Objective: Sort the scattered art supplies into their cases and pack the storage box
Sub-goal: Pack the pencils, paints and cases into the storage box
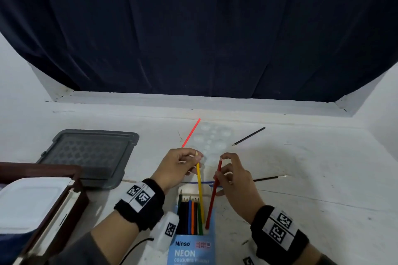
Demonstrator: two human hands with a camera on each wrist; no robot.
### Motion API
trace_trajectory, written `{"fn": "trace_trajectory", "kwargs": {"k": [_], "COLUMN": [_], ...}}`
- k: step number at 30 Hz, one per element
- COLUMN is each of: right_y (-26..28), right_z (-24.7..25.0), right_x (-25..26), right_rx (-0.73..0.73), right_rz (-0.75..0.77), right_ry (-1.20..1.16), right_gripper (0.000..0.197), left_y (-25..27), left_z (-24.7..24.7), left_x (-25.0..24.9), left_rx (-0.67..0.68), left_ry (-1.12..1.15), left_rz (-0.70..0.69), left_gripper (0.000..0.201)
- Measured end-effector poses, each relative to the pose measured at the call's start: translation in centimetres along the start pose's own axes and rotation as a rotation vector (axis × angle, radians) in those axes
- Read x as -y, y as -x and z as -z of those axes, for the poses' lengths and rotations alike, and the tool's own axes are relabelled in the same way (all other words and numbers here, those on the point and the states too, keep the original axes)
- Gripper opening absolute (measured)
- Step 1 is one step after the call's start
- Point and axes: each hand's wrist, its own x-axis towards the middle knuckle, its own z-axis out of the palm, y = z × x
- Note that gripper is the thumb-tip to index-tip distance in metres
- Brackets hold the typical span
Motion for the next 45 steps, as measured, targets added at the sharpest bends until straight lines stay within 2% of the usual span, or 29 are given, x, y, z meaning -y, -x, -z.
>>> {"fn": "trace_trajectory", "kwargs": {"k": [4, 8, 12, 15, 18, 23, 29, 34, 36, 39, 42, 44, 45], "right_y": [-0.5, -0.9, -1.4, -1.6, -1.8, -1.7, -1.1, -0.9, -1.2, -2.5, -5.2, -7.4, -8.5], "right_z": [-0.1, -0.2, -0.6, -0.8, -0.9, -0.9, -1.2, -1.4, -0.9, 0.6, 2.7, 4.2, 5.0], "right_x": [-0.4, -1.0, -1.5, -1.7, -1.6, -1.1, -1.3, -2.2, -2.1, -1.6, -1.9, -2.4, -2.7], "right_rx": [0.064, 0.149, 0.252, 0.332, 0.350, 0.392, 0.455, 0.501, 0.460, 0.288, 0.137, 0.078, 0.064], "right_rz": [0.007, 0.021, 0.020, -0.022, -0.032, 0.034, 0.123, 0.195, 0.233, 0.256, 0.246, 0.239, 0.225], "right_ry": [0.110, 0.240, 0.320, 0.355, 0.417, 0.611, 0.733, 0.688, 0.650, 0.545, 0.543, 0.632, 0.691], "right_gripper": [0.040, 0.053, 0.054, 0.056, 0.051, 0.024, 0.031, 0.019, 0.019, 0.015, 0.012, 0.016, 0.019], "left_y": [-0.4, 0.1, 0.6, 0.9, 1.3, 2.4, 3.4, 3.1, 2.7, 1.3, -1.2, -3.2, -4.2], "left_z": [-0.6, -0.8, -0.4, -0.5, -0.5, -0.3, -0.9, -0.6, -0.1, 1.1, 2.4, 3.2, 3.4], "left_x": [1.1, 1.7, 1.9, 2.1, 2.7, 3.7, 3.7, 3.2, 2.9, 2.4, 2.2, 2.2, 2.3], "left_rx": [0.038, 0.136, 0.198, 0.293, 0.365, 0.374, 0.299, 0.336, 0.356, 0.336, 0.163, 0.036, 0.015], "left_ry": [-0.134, -0.403, -0.598, -0.699, -0.796, -0.777, -0.855, -0.904, -0.852, -0.644, -0.514, -0.539, -0.583], "left_rz": [-0.036, -0.107, -0.167, -0.176, -0.184, -0.244, -0.299, -0.277, -0.253, -0.169, -0.130, -0.152, -0.146], "left_gripper": [0.008, 0.008, 0.016, 0.023, 0.026, 0.052, 0.053, 0.045, 0.034, 0.021, 0.012, 0.017, 0.023]}}
